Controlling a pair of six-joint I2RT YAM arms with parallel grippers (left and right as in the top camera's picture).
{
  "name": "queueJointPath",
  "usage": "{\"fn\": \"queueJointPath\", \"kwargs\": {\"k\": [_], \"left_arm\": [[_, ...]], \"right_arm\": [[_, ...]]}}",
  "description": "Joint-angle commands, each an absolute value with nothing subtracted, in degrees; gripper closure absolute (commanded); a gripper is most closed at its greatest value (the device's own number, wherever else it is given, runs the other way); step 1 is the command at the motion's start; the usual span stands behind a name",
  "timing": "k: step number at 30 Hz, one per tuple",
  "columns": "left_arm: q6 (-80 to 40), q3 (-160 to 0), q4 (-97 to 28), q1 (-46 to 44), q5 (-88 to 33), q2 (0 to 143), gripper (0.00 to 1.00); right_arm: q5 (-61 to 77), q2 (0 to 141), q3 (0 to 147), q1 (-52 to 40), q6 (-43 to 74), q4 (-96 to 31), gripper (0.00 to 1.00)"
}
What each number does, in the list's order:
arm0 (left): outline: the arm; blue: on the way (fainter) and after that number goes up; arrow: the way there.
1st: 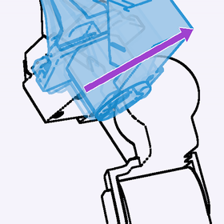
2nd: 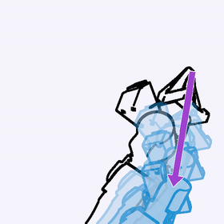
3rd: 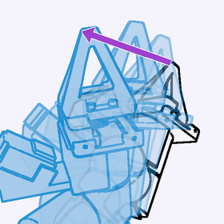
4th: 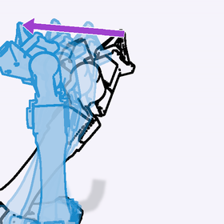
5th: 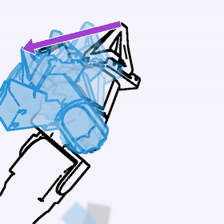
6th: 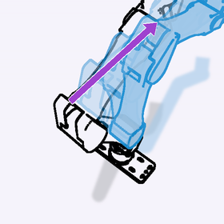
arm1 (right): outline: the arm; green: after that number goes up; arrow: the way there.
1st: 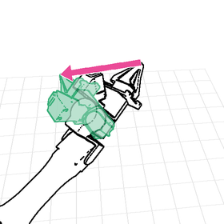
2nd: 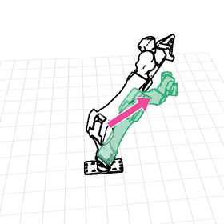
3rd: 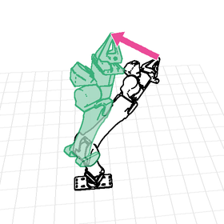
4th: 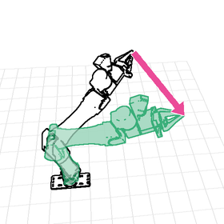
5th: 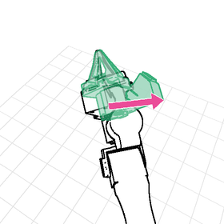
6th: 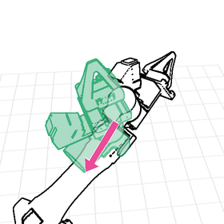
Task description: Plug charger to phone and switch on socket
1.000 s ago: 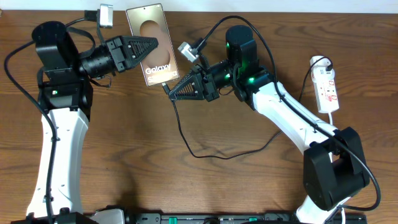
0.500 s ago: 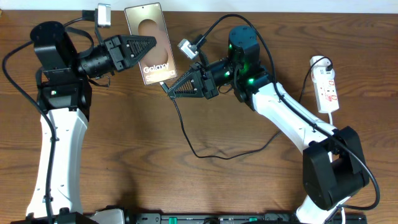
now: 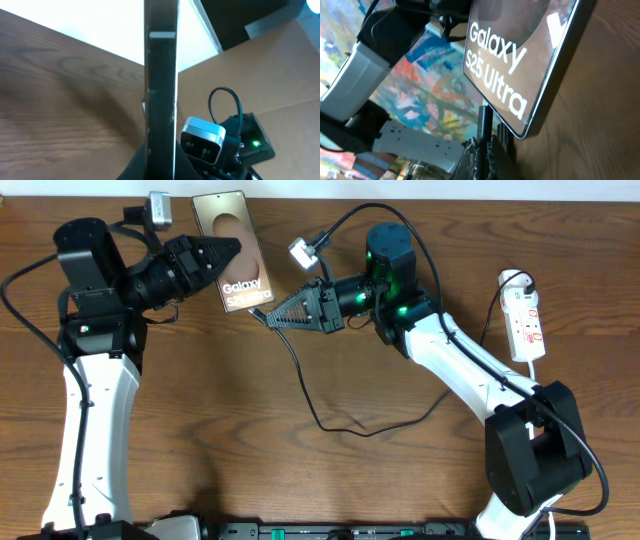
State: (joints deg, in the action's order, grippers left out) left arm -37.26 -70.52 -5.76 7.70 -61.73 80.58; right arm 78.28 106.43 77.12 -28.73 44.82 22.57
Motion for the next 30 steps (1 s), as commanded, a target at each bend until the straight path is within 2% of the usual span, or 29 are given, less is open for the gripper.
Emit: {"fn": "queueJointPath", "kwargs": {"k": [1, 9, 14, 15, 17, 21, 22, 23, 25, 26, 30], "left_arm": [[-35.9, -71.1, -6.2, 6.8, -62.2, 79.9, 0.93], [-35.6, -71.1, -7.6, 8.5, -58.2, 79.9, 0.93], [-32.4, -71.1, -12.9, 10.8, -52.9, 80.0, 0.93], [-30.6, -71.1, -15.5, 11.5, -51.4, 80.1, 0.93], [-28.7, -71.1, -18.3, 12.2, -49.5, 80.1, 0.93], [-28.1, -71.1, -22.4, 12.8, -45.2, 80.1, 0.93], [-28.0, -71.1, -24.0, 12.8, -43.6, 80.1, 0.93], [-27.8, -71.1, -24.7, 12.8, -42.8, 80.1, 0.93], [-27.9, -71.1, -25.3, 13.1, -41.2, 80.1, 0.93], [-27.9, -71.1, -25.5, 13.6, -40.5, 80.1, 0.93], [-27.9, -71.1, -26.2, 17.5, -39.5, 80.1, 0.93]], "right_arm": [[71.9, 106.1, 78.5, -29.8, 45.4, 23.2, 0.99], [73.3, 106.1, 78.5, -29.9, 36.8, 9.0, 0.99], [69.7, 106.1, 78.5, -29.7, 19.3, -13.3, 0.99], [64.4, 106.1, 78.5, -29.7, 13.2, -22.4, 0.99], [56.2, 106.1, 78.5, -29.8, 8.1, -31.2, 0.99], [39.3, 106.1, 78.5, -30.5, 7.0, -40.8, 0.99], [34.7, 106.1, 78.5, -30.8, 8.7, -42.3, 0.86], [33.0, 106.1, 78.5, -31.0, 10.2, -42.2, 0.59], [30.1, 106.1, 78.8, -31.9, 11.8, -41.9, 0.31], [28.1, 106.1, 79.4, -32.7, 12.0, -42.3, 0.28], [18.6, 106.1, 83.5, -36.8, 13.1, -44.7, 0.27]]}}
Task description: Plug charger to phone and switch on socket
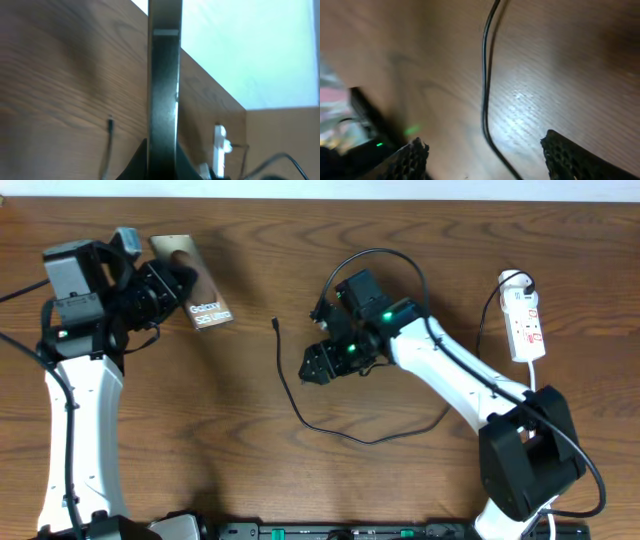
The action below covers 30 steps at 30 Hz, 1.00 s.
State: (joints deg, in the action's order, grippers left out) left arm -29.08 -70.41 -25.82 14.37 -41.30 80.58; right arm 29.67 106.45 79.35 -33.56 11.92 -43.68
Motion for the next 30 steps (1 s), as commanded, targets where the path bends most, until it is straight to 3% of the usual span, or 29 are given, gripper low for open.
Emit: {"fn": "queueJointPath", "kwargs": {"k": [1, 5, 10, 23, 25, 27, 29, 30], "left_arm": [[-27.9, -71.1, -26.8, 18.3, -39.5, 80.1, 0.93], [-27.9, -71.1, -31.1, 20.8, -39.3, 80.1, 0.93], [-27.4, -71.1, -35.6, 21.6, -39.3, 80.1, 0.93], [-24.3, -71.1, -41.6, 21.5, -39.3, 80.1, 0.93], [-23.0, -71.1, -42.0, 21.5, -39.3, 80.1, 0.93], [-22.9, -71.1, -42.3, 21.5, -39.3, 80.1, 0.93], [-22.9, -71.1, -42.3, 21.5, -39.3, 80.1, 0.92], [-22.9, -71.1, -42.3, 21.5, -39.3, 80.1, 0.93]], "right_arm": [[16.4, 106.1, 84.6, -37.7, 13.3, -45.0, 0.27], [7.6, 106.2, 88.4, -41.1, 14.5, -43.3, 0.31], [-4.6, 108.2, 88.6, -44.6, 16.8, -34.8, 0.46], [-7.6, 125.3, 88.6, -46.5, 17.8, -21.3, 0.43], [-7.6, 126.5, 88.6, -46.5, 18.2, -21.4, 0.53], [-7.3, 126.6, 88.6, -46.5, 18.7, -24.2, 0.84], [-7.3, 125.5, 88.6, -46.5, 20.0, -28.5, 0.99], [-7.3, 124.3, 88.6, -46.3, 21.0, -32.0, 0.99]]}}
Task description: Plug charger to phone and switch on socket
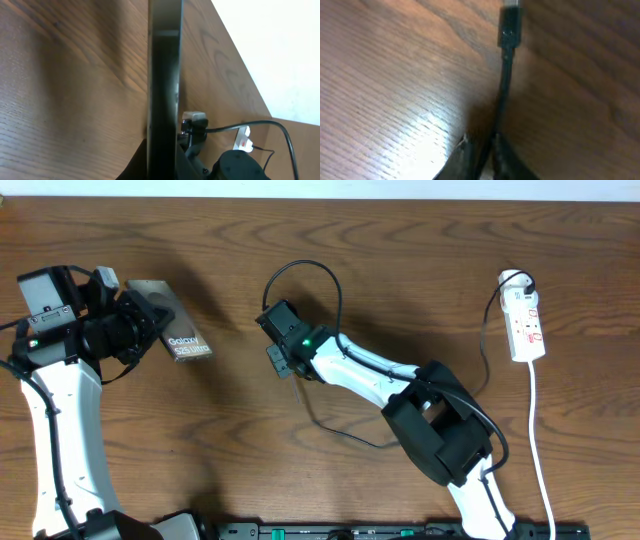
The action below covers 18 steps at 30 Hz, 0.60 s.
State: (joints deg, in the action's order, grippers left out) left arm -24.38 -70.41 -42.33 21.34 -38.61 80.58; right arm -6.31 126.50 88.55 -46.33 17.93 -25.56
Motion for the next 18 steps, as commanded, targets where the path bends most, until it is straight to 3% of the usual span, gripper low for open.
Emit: {"fn": "queueJointPath", "kwargs": {"k": [1, 8, 18], "left_arm": [[-22.9, -71.1, -42.3, 21.5, -39.3, 80.1, 0.92], [-22.9, -71.1, -42.3, 21.5, -39.3, 80.1, 0.93], [-22.9, -71.1, -42.4, 21.5, -39.3, 80.1, 0.93]], "right_arm": [[-7.1, 122.2, 88.6, -45.8, 21.2, -37.4, 0.99], [-4.0, 118.0, 88.6, -43.0, 17.4, -57.0, 0.99], [-2.1, 118.0, 88.4, -42.2, 10.0, -69.4, 0.99]]}}
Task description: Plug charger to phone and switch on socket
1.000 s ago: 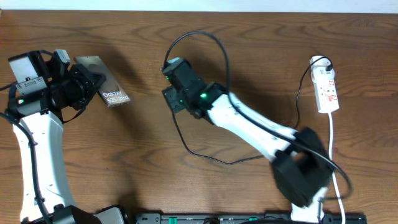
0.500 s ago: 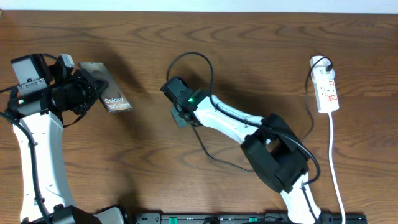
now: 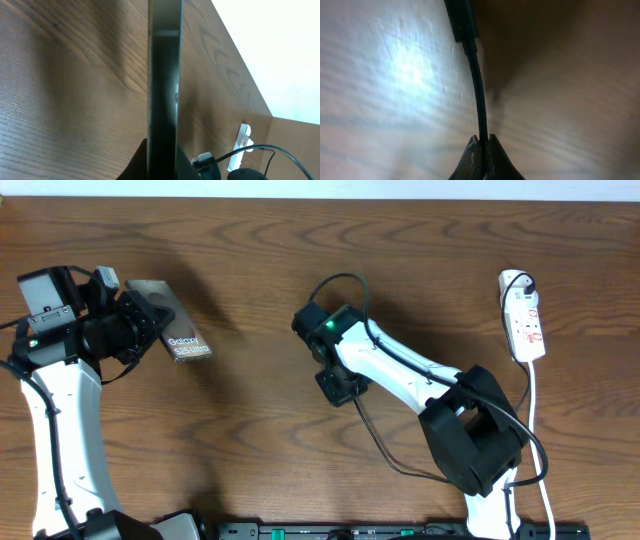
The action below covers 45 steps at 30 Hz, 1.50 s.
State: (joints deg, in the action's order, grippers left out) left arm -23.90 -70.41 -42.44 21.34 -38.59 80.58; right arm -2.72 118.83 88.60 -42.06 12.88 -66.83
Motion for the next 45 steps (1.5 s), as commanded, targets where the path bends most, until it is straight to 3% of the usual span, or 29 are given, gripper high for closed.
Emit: {"fn": "queueJointPath", "kwargs": {"k": [1, 3, 4, 5, 6, 9, 12, 15, 21, 26, 45], "left_arm": [[-22.9, -71.1, -42.4, 21.5, -39.3, 80.1, 0.93], [-22.9, -71.1, -42.4, 21.5, -39.3, 80.1, 0.93], [-22.9, -71.1, -42.4, 21.5, -39.3, 80.1, 0.93], [-22.9, -71.1, -42.3, 21.5, -39.3, 80.1, 0.93], [-22.9, -71.1, -42.3, 21.5, -39.3, 80.1, 0.93], [-22.9, -71.1, -42.1, 21.5, -39.3, 80.1, 0.93], [-22.9, -71.1, -42.2, 21.5, -39.3, 80.1, 0.93], [-22.9, -71.1, -42.2, 21.5, -39.3, 80.1, 0.93], [-22.9, -71.1, -42.2, 21.5, -39.3, 80.1, 0.93], [-22.9, -71.1, -42.2, 21.5, -39.3, 80.1, 0.93], [-22.9, -71.1, -42.2, 21.5, -39.3, 80.1, 0.93]], "right_arm": [[-2.2, 118.0, 88.3, -42.2, 9.6, -70.7, 0.99], [-2.7, 118.0, 88.2, -42.1, 8.9, -73.0, 0.99], [-2.9, 118.0, 88.2, -42.2, 8.5, -73.9, 0.93], [-2.9, 118.0, 88.2, -42.1, 7.3, -74.5, 0.67], [-2.9, 118.0, 88.2, -42.0, 6.7, -74.4, 0.59], [-3.1, 118.0, 88.2, -41.8, 5.0, -72.4, 0.45], [-3.1, 118.0, 88.2, -41.1, 5.0, -67.0, 0.41], [-4.2, 118.0, 88.2, -39.3, 8.4, -65.4, 0.45], [-2.5, 118.1, 87.1, -34.7, 8.9, -62.9, 0.63], [4.7, 118.1, 86.8, -34.1, 6.7, -61.4, 0.66], [3.0, 118.1, 79.7, -34.2, 13.3, -49.1, 0.82]]}}
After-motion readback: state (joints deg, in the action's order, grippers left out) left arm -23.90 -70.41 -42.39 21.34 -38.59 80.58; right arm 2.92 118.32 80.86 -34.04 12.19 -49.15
